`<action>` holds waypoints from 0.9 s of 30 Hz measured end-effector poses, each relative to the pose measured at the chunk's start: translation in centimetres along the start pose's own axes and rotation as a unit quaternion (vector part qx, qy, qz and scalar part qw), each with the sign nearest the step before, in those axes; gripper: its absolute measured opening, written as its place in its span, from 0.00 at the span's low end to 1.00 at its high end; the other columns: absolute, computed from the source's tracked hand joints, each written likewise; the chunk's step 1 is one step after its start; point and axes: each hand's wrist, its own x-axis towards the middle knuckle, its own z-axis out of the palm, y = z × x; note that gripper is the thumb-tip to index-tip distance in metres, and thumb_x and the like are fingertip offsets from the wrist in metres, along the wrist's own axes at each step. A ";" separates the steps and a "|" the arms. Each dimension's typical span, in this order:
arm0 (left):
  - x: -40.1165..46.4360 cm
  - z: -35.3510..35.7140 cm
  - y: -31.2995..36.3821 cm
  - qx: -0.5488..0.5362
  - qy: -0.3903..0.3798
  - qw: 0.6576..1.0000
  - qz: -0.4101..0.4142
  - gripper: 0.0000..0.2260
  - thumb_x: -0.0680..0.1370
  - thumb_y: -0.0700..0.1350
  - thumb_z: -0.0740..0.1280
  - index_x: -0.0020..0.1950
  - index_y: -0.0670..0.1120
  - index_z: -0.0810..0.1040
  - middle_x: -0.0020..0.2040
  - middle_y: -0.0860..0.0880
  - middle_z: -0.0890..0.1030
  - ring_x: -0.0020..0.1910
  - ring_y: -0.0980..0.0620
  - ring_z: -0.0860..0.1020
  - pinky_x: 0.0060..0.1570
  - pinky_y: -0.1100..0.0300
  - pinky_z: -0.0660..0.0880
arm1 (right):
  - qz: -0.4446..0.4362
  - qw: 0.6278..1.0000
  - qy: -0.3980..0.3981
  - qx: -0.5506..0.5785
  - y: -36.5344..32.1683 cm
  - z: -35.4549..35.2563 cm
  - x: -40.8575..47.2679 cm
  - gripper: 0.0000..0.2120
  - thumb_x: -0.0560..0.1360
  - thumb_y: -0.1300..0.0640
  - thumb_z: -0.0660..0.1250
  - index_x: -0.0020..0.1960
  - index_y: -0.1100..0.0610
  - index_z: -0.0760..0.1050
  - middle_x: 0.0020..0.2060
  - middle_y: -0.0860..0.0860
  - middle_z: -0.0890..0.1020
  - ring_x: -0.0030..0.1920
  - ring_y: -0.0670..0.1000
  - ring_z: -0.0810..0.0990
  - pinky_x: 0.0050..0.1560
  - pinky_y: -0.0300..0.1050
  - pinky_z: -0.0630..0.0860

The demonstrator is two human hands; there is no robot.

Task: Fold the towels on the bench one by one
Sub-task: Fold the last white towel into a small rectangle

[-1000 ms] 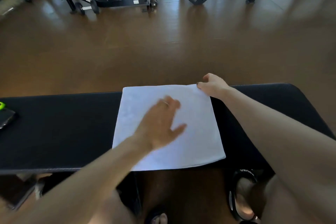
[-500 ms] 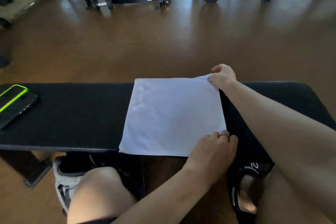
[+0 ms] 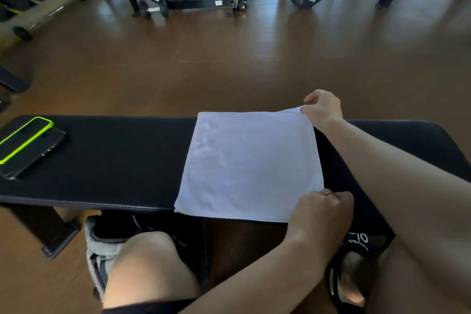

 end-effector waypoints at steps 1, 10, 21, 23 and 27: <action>-0.1 -0.2 -0.1 -0.007 0.006 1.000 0.001 0.12 0.81 0.38 0.62 0.64 0.43 0.68 0.55 0.40 0.79 0.46 0.43 0.80 0.29 0.56 0.59 | -0.005 1.000 0.001 0.005 -0.1 -0.1 0.0 0.14 0.71 0.64 0.66 0.54 0.51 0.79 0.51 0.48 0.81 0.51 0.51 0.79 0.48 0.42 0.73; -5.1 -3.2 -5.7 -0.269 0.137 0.946 -0.116 0.03 0.81 0.43 0.61 0.50 0.49 0.73 0.44 0.52 0.68 0.38 0.49 0.73 0.39 0.57 0.68 | -0.040 0.983 -0.043 0.174 -2.5 -0.9 -0.4 0.15 0.69 0.71 0.62 0.51 0.57 0.79 0.43 0.51 0.83 0.44 0.50 0.80 0.44 0.44 0.78; -12.9 -5.2 -11.2 -0.517 0.214 0.767 -0.314 0.11 0.80 0.37 0.64 0.41 0.50 0.79 0.41 0.56 0.80 0.40 0.52 0.84 0.48 0.56 0.83 | -0.130 0.947 -0.213 0.201 -8.9 2.0 -2.0 0.14 0.69 0.75 0.63 0.49 0.64 0.80 0.44 0.59 0.82 0.45 0.54 0.82 0.54 0.47 0.79; -13.6 -4.9 -11.8 -0.516 0.231 0.758 -0.326 0.11 0.81 0.38 0.65 0.41 0.51 0.79 0.40 0.56 0.80 0.39 0.52 0.84 0.47 0.55 0.83 | -0.219 0.954 -0.200 0.040 -10.7 3.2 -2.0 0.13 0.67 0.71 0.68 0.48 0.60 0.82 0.44 0.55 0.84 0.46 0.54 0.83 0.53 0.49 0.78; -15.2 -4.6 -13.7 -0.519 0.255 0.727 -0.371 0.11 0.81 0.37 0.65 0.42 0.50 0.81 0.38 0.55 0.82 0.38 0.54 0.85 0.47 0.56 0.82 | -0.319 0.922 -0.197 -0.095 -14.7 5.7 -2.5 0.07 0.68 0.64 0.69 0.43 0.54 0.81 0.42 0.53 0.85 0.42 0.50 0.81 0.48 0.46 0.78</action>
